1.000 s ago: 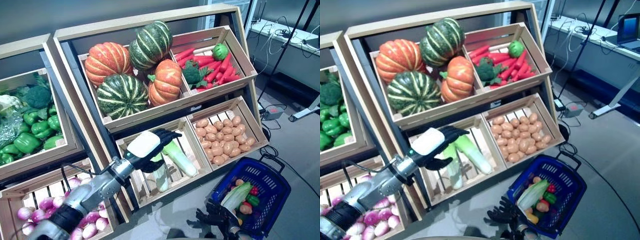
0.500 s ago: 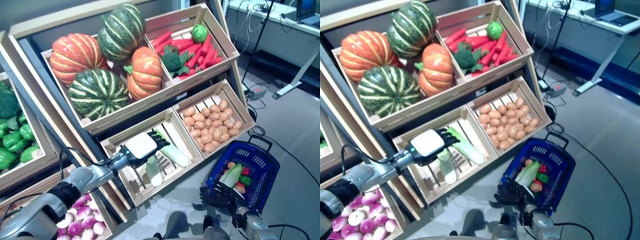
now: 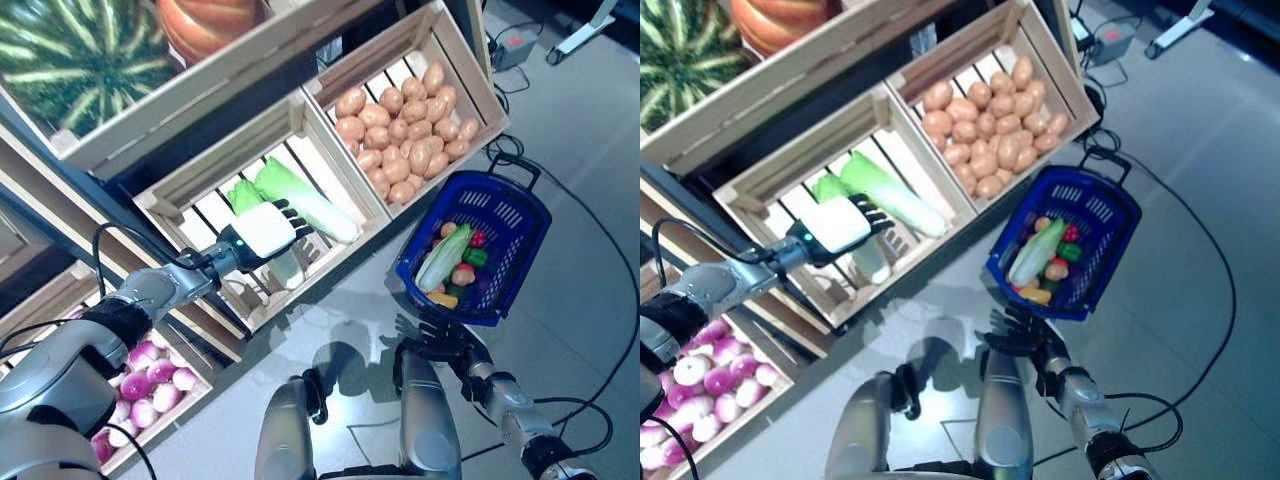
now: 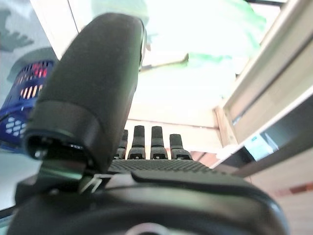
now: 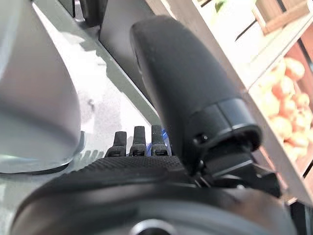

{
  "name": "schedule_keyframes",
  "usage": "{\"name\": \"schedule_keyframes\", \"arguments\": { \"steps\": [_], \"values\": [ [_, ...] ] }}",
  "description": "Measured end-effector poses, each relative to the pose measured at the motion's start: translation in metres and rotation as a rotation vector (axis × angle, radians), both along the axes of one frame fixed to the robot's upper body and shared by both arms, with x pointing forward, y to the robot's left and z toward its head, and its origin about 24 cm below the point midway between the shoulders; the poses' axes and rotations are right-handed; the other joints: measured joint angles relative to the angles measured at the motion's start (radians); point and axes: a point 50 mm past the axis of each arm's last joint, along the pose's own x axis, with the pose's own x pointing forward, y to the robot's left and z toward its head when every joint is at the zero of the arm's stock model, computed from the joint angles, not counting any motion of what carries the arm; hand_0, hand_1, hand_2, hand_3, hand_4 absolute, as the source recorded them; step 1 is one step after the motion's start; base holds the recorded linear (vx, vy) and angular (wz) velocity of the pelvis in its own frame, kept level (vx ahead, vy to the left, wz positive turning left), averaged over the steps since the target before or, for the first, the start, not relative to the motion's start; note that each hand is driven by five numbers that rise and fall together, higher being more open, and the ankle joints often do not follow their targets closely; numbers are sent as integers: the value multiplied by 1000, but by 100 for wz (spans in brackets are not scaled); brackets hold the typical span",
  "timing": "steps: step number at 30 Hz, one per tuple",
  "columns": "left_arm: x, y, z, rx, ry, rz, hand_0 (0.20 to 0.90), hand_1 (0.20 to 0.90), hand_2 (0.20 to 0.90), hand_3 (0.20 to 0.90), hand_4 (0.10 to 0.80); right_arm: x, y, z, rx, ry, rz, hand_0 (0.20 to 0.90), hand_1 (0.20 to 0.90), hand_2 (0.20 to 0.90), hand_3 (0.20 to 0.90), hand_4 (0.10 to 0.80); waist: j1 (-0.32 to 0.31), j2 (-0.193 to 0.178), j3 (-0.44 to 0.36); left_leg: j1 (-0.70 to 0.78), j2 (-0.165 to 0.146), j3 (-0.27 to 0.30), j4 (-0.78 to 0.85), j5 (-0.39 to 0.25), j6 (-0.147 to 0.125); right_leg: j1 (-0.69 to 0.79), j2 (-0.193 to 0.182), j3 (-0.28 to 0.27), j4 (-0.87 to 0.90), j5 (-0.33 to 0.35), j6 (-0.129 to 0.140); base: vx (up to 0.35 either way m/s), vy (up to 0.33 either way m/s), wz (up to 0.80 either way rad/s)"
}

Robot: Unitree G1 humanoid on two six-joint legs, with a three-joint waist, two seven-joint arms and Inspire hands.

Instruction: Put vegetables into the basket

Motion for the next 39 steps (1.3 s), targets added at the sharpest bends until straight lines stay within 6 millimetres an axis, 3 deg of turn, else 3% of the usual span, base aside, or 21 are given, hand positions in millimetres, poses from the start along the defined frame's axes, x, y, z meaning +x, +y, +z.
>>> {"name": "schedule_keyframes", "arguments": {
  "steps": [8,16,29,39],
  "values": [
    [2,13,1,-8,-29,36,900,900,900,900,800,9,-23,15,-38,-36,-32,900,900,900,900,800,-9,-10,4,-127,32,-20,169,-55,-11,-127,5,5,162,-57,-24,-39,12,-1],
    [3,28,-1,21,-23,116,900,900,900,900,800,18,-22,23,-40,-62,-26,900,900,900,900,800,-11,-20,11,-264,44,-38,310,-97,-15,-274,7,27,302,-93,-32,-25,24,-2],
    [8,33,5,20,-31,171,900,900,900,900,800,27,-24,33,-25,-96,-36,900,900,900,900,800,-9,-25,18,-408,52,-75,423,-127,-26,-411,18,28,402,-114,-46,-8,4,0],
    [26,33,52,42,-196,162,900,900,900,900,800,40,-41,57,-50,-158,-60,900,900,900,900,800,1,-28,32,-638,68,-130,647,-183,-27,-627,27,36,592,-142,-61,-42,11,-2]
  ]
}}
